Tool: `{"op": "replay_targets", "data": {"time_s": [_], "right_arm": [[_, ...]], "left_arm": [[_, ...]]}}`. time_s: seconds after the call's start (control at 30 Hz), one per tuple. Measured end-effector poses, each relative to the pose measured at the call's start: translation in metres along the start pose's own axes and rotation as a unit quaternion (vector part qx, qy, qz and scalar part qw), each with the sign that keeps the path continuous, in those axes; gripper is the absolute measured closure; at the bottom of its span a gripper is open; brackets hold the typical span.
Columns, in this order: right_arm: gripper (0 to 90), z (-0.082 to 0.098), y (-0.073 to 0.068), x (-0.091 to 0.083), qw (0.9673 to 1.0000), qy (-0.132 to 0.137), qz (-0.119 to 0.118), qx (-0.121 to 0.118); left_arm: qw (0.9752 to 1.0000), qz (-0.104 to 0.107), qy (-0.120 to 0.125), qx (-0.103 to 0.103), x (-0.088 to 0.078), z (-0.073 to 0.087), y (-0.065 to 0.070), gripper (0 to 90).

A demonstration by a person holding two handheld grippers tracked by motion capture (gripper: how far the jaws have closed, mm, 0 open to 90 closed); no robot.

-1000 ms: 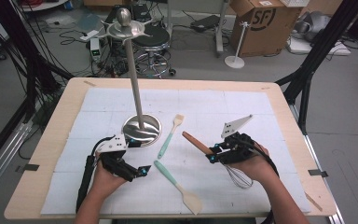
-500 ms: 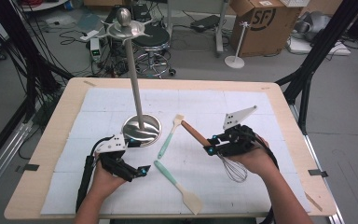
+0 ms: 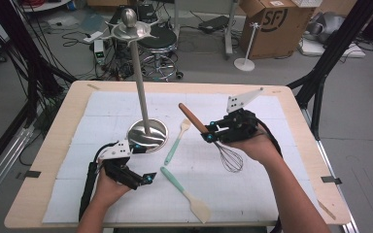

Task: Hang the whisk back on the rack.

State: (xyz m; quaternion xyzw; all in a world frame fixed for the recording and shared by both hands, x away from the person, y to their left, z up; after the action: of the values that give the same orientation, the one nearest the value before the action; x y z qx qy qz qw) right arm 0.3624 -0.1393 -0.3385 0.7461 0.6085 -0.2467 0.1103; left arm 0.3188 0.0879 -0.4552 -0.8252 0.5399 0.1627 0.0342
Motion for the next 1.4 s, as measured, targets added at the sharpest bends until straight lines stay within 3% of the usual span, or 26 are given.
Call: {"op": "replay_targets", "data": {"time_s": [0.4, 0.57, 1.03, 1.4], "right_arm": [[70.6, -0.041, 0.022, 0.007, 0.9998, 0.007, 0.005, -0.017], [70.6, -0.057, 0.027, 0.007, 0.9995, 0.025, 0.001, -0.021], [70.6, -0.098, 0.042, -0.003, 0.998, 0.045, 0.028, -0.034], [70.6, -0.143, 0.065, -0.009, 0.9959, 0.063, 0.057, -0.03]], "left_arm": [[1.0, -0.001, 0.003, -0.002, 0.0, 0.0, -0.002, 1.8], [1.0, -0.001, 0.002, -0.002, 0.0, 0.0, -0.002, 1.8], [1.0, 0.002, 0.001, -0.003, 0.0, 0.001, -0.002, 1.8], [1.0, 0.002, 0.003, -0.004, 0.0, 0.001, -0.002, 1.8]]}}
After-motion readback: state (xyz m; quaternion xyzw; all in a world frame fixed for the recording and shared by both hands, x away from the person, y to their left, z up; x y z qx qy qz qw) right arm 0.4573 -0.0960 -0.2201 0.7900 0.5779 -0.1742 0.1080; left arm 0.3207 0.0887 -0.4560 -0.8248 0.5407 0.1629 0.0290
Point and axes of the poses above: each handheld gripper's, and its own axes: x roughly forward along the jaws, z roughly out of its underside, y roughly to its right, the point moved 8 cm from there along x, roughly forward along the jaws, and after that the axes turned 4 degrees about y, right-handed, at the moved point
